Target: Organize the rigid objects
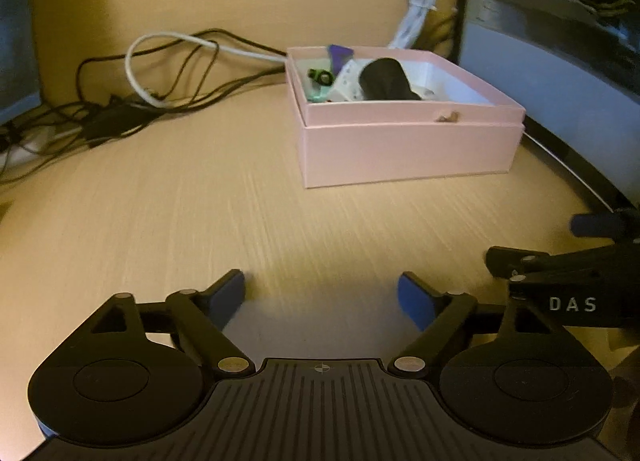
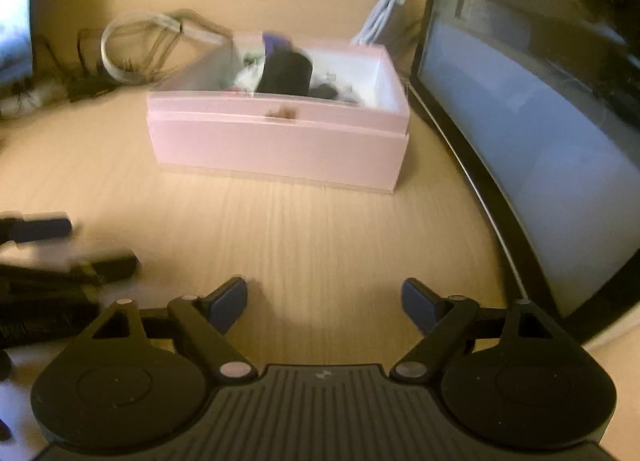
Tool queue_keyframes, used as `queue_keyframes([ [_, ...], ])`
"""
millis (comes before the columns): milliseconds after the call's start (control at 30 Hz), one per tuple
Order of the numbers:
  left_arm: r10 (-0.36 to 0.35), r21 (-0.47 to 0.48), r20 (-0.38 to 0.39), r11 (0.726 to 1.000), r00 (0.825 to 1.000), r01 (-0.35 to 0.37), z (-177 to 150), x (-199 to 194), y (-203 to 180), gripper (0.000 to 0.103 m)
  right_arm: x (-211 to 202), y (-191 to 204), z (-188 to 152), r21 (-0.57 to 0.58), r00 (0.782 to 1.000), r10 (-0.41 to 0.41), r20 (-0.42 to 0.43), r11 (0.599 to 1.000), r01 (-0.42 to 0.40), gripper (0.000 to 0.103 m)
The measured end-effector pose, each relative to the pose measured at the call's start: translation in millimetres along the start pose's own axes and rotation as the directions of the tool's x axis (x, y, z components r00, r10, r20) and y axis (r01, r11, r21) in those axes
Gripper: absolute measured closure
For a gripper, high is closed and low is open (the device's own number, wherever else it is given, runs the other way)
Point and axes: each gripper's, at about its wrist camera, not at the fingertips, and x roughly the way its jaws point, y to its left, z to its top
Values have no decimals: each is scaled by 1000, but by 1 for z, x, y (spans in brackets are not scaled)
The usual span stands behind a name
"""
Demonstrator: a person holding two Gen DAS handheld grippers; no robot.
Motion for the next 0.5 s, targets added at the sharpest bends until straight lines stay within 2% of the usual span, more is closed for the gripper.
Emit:
queue_keyframes([
  [100,30,-11,27,999,999,-30,1,6,-2,12,8,-3,-4,4,998,-52,39,999,52,0],
  [133,38,-17,34,999,999,-37,1,7,-2,12,10,-5,-4,13,997,-63,52,998,63,0],
  [233,54,-27,61,998,997,-53,1,10,-3,11,14,-12,-2,61,998,-46,39,997,44,0],
  [500,59,-48,54,997,997,-57,7,18,0,8,21,-23,-6,67,996,26,90,997,-32,0],
])
